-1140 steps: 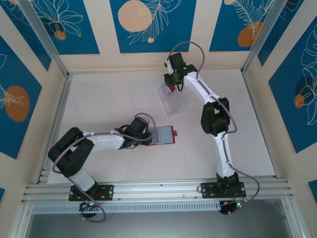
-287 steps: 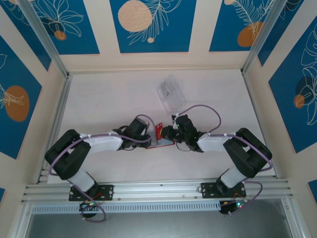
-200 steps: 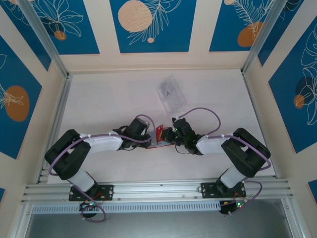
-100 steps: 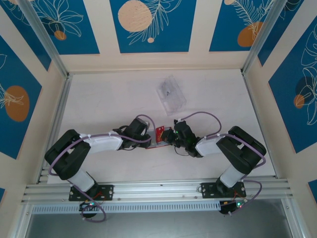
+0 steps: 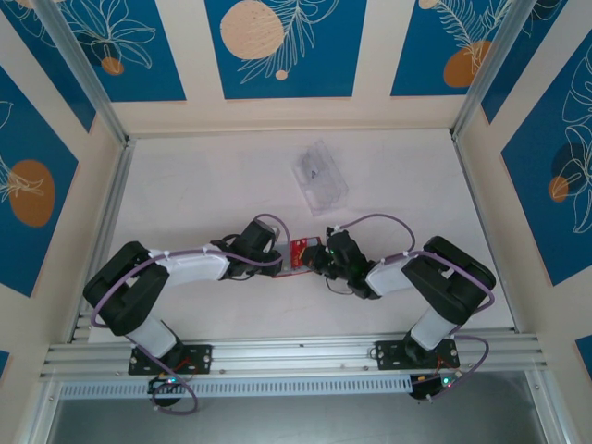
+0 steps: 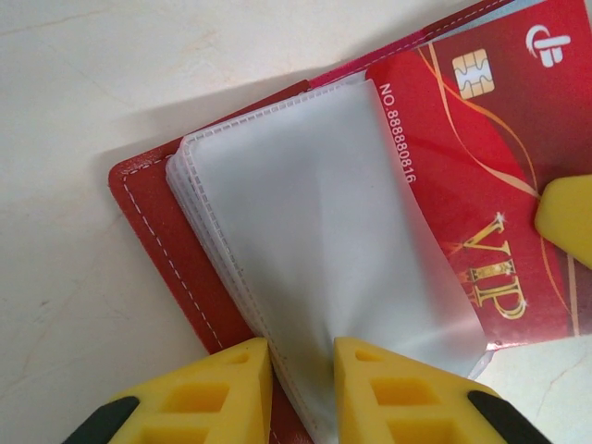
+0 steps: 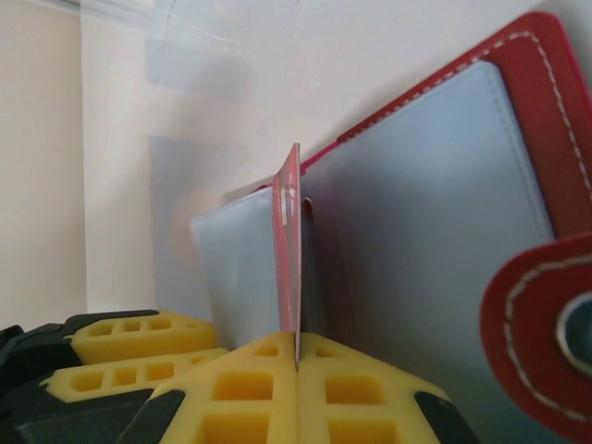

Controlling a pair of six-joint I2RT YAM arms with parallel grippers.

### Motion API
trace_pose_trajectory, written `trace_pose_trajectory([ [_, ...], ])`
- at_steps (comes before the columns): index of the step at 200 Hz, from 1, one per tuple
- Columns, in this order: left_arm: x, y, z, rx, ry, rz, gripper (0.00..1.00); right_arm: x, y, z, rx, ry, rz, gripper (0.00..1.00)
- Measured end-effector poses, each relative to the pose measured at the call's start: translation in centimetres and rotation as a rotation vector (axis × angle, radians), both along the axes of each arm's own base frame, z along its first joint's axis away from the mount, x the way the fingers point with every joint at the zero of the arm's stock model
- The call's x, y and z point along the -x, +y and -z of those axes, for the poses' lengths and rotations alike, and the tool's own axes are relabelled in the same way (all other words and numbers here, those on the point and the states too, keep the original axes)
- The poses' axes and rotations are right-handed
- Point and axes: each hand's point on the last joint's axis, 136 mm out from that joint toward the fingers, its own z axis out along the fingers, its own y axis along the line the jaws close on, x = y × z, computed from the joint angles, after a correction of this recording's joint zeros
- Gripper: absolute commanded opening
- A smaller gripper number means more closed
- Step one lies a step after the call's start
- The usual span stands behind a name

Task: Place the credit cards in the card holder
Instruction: Insert the credit card into the card slot.

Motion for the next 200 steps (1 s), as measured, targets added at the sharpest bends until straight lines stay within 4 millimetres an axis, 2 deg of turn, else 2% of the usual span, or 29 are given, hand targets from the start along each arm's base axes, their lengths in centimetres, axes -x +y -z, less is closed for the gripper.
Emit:
trace_pose_trajectory([
  [200, 0.2, 0.13, -0.03, -0.005, 0.005, 0.001, 0.22, 0.62, 0.9, 0.63, -0.054, -0.022, -0.031, 0.0],
])
